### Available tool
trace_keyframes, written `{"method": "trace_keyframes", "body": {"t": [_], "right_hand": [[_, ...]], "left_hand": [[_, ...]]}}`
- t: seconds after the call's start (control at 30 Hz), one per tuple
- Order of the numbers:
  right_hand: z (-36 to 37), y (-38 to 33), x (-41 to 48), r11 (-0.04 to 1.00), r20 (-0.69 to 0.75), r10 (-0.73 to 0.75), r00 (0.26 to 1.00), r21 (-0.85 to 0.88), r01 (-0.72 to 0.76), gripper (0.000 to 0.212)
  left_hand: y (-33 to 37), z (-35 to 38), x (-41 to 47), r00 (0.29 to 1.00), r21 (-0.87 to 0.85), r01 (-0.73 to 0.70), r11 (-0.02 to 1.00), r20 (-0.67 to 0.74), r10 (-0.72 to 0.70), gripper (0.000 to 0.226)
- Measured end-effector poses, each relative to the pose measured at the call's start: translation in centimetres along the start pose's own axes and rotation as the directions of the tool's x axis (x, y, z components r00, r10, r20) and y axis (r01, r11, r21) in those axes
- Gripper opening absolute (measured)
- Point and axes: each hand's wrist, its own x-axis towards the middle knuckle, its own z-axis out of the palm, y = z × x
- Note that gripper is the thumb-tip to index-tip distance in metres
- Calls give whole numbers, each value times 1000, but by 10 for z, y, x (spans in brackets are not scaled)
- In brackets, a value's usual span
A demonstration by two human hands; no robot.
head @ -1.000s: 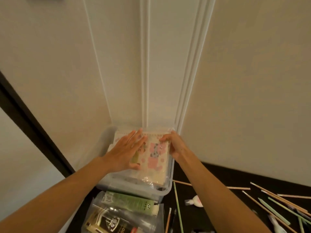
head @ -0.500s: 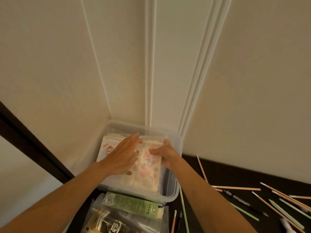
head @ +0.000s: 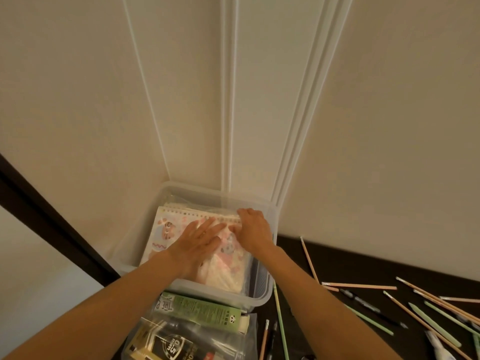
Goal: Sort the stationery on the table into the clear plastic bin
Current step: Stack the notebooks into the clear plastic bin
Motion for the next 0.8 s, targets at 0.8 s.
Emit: {"method": "trace_keyframes", "body": {"t": [0.8], "right_hand": [[-61, 18, -53, 995, -88, 29, 996, 99, -20, 40]], "left_hand": [[33, -65, -11, 961, -417, 129, 900, -172, -218, 24]]}}
